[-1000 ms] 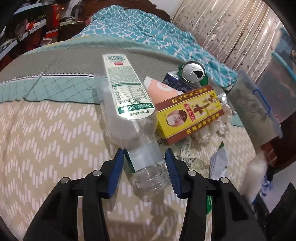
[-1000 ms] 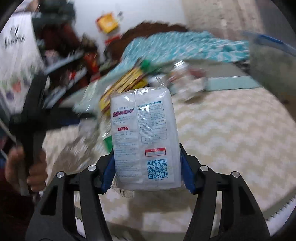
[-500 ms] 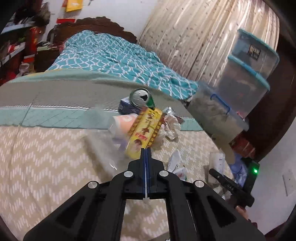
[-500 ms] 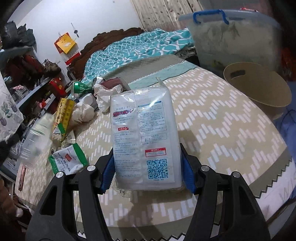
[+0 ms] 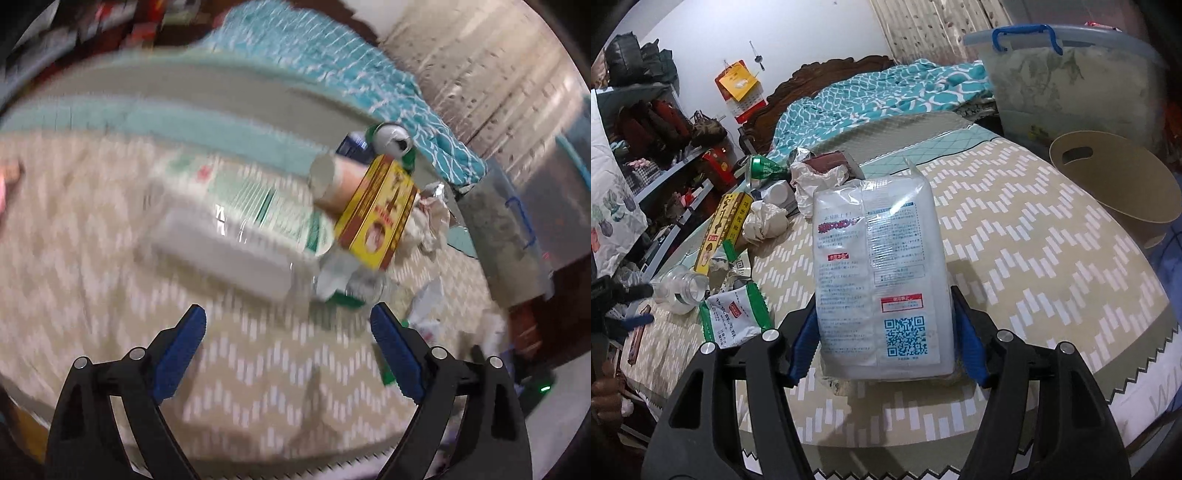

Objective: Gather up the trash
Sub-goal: 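Grasp the clear plastic bottle with left tool while right tool grasps white plastic bag, then carry bottle and bag to the beige bin and release both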

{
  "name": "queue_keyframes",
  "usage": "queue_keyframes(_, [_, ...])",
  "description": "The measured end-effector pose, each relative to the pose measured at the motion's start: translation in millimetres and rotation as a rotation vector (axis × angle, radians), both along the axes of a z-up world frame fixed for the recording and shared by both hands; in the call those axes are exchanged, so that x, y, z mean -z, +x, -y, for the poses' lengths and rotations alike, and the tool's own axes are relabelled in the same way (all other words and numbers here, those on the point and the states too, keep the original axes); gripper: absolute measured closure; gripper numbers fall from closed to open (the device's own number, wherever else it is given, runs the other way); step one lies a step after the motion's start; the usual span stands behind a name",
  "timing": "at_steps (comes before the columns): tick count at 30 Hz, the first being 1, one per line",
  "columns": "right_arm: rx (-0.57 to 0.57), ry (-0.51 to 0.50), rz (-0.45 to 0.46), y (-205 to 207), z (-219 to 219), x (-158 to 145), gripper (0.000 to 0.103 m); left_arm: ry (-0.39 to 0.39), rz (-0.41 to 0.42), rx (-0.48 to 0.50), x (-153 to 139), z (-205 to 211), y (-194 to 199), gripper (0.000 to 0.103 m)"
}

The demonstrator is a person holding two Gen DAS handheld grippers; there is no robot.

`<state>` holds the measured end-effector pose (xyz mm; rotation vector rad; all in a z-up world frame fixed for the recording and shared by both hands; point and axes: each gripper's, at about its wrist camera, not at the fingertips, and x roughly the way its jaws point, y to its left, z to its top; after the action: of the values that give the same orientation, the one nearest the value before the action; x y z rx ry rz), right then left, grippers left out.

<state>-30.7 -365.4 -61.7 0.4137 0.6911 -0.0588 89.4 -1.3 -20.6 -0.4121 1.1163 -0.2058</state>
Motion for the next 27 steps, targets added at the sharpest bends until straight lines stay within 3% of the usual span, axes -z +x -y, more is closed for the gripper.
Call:
queue_keyframes(5, [-0.014,-0.019,-0.007,3.6,-3.2,0.6,0.037,-0.264,-0.129,-0.095,26.7,-25.6,26.0,0.011])
queue_keyframes(7, [-0.021,-0.026,-0.009,3.7,-5.4,-0.3,0.037,-0.309,-0.15,-0.122,33.1,-25.8,37.8,0.009])
queue_keyframes(10, [-0.025,-0.036,-0.014,4.7,-7.1,-0.2,0.037,-0.313,-0.162,-0.169,36.0,-26.7,56.2,0.009])
queue_keyframes(15, [-0.018,-0.041,-0.02,8.2,-8.2,0.3,0.037,-0.213,-0.117,-0.199,28.0,-21.4,84.0,0.009])
queue_keyframes(17, [-0.019,-0.049,-0.023,9.9,-9.1,0.0,0.037,-0.171,-0.085,-0.204,27.8,-24.5,91.8,0.029])
queue_keyframes(23, [-0.027,-0.06,-0.023,12.3,-12.1,-4.0,0.039,-0.291,-0.055,-0.159,30.5,-48.8,89.1,0.031])
queue_keyframes(27, [-0.046,-0.041,-0.011,17.3,-15.0,-8.5,0.04,-0.331,0.043,-0.117,0.0,-58.2,72.5,0.031])
